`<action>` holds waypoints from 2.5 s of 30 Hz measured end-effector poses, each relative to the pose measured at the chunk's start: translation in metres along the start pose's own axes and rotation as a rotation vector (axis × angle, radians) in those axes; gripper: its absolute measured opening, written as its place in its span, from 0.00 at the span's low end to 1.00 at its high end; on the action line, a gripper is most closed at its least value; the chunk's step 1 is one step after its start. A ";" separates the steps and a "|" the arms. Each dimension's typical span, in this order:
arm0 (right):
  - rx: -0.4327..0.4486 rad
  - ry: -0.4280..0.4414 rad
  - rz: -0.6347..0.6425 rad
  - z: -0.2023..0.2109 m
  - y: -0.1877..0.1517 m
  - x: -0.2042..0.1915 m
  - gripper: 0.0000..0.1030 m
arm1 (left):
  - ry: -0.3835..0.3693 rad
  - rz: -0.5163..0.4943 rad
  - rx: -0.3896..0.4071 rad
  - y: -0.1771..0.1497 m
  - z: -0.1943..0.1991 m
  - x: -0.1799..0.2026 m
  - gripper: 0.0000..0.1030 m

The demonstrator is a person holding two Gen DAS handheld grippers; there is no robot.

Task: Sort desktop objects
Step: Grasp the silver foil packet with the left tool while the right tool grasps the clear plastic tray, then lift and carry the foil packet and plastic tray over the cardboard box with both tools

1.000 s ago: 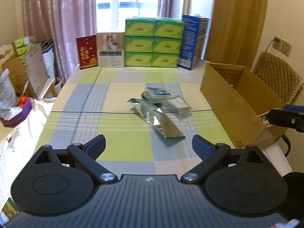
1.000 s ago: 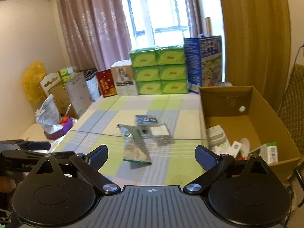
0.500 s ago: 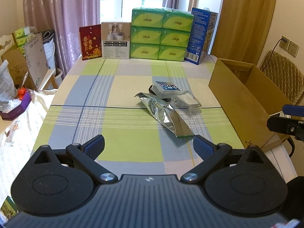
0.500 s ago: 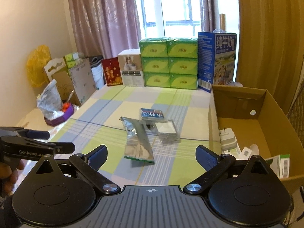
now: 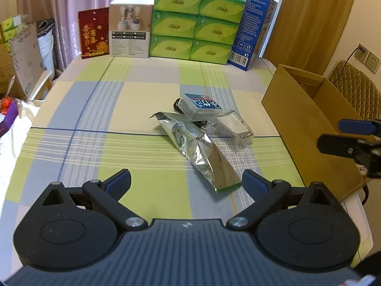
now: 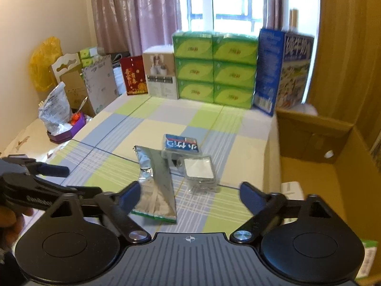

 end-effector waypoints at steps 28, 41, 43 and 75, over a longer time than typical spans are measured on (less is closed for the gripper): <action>-0.246 0.057 0.060 -0.164 0.026 0.030 0.71 | -0.080 -0.079 -0.165 0.036 -0.125 -0.012 0.41; -0.316 0.015 0.023 -0.211 0.017 0.037 0.57 | -0.088 -0.035 -0.152 0.043 -0.143 -0.029 0.54; -0.313 -0.003 0.040 -0.209 0.016 0.033 0.56 | -0.098 -0.020 -0.160 0.043 -0.146 -0.030 0.50; -0.382 -0.024 -0.105 -0.096 -0.073 -0.014 0.56 | -0.056 -0.213 -0.360 -0.035 -0.072 -0.017 0.49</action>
Point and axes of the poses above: each gripper's, at about its wrist camera, not at the fingertips, and z roughly against the way its jaws point, x to its right, y to its top, the point moved 3 cm from there along -z, roughly the way its jaws point, and after that the axes turned 6 degrees about z, right-handed, at the moved point
